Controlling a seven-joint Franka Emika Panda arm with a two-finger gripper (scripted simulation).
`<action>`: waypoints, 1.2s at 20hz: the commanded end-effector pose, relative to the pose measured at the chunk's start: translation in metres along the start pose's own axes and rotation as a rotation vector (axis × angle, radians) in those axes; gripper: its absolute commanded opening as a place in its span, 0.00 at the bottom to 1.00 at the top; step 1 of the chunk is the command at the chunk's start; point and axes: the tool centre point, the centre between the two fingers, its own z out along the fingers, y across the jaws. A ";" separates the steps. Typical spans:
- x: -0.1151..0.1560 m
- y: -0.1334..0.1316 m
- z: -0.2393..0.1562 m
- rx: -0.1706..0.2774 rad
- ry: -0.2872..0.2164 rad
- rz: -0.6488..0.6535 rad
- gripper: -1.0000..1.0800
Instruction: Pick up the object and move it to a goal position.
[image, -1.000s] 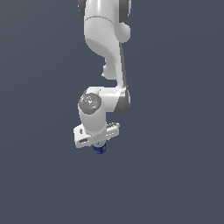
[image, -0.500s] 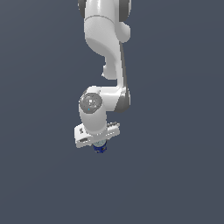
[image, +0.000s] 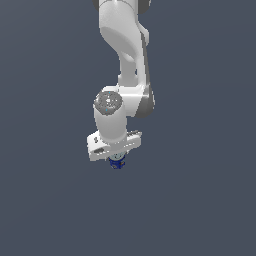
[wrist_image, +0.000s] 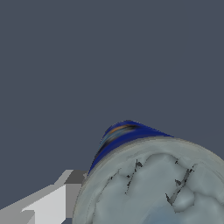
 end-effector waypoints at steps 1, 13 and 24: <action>-0.002 -0.008 -0.020 -0.003 0.005 -0.001 0.00; -0.027 -0.069 -0.142 -0.004 0.005 -0.001 0.00; -0.050 -0.129 -0.264 -0.004 0.005 -0.001 0.00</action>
